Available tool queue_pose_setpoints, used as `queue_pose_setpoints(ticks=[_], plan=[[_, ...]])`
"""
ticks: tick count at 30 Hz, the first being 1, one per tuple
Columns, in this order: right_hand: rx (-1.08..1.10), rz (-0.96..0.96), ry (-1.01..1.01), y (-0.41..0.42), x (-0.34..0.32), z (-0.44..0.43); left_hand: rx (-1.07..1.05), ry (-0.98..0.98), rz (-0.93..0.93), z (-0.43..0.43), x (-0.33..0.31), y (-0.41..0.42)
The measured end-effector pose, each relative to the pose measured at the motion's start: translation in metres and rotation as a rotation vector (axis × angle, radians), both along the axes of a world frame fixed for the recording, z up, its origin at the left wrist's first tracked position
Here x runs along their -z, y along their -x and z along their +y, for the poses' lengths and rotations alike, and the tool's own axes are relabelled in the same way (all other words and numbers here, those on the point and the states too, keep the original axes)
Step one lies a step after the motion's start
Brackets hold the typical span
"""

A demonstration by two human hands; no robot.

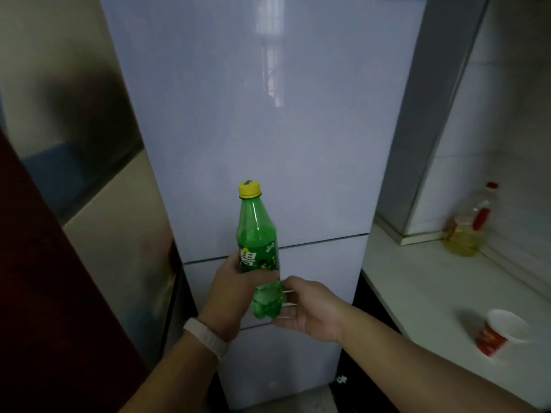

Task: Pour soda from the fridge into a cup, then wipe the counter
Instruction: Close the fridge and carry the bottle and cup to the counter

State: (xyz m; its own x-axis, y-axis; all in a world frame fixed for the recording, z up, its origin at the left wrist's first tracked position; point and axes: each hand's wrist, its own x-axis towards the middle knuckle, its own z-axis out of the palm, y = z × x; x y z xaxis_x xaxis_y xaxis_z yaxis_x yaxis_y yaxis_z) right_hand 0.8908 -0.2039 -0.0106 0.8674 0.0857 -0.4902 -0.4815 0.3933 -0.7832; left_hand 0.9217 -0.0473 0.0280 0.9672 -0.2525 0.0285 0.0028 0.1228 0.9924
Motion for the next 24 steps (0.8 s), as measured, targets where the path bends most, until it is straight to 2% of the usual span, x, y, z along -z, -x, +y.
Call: queue_pose_setpoints(ticks=[6,14,24], plan=[[0.162,0.04,-0.085,0.018,0.014,-0.053,0.164,-0.028,0.024,-0.063,0.01,-0.007],[0.348,0.087,-0.074,0.054,0.036,-0.165,0.37,-0.104,0.056,-0.19,0.03,0.008],[0.517,0.127,-0.1,0.096,0.065,-0.302,0.52,-0.208,0.113,-0.348,0.059,0.025]])
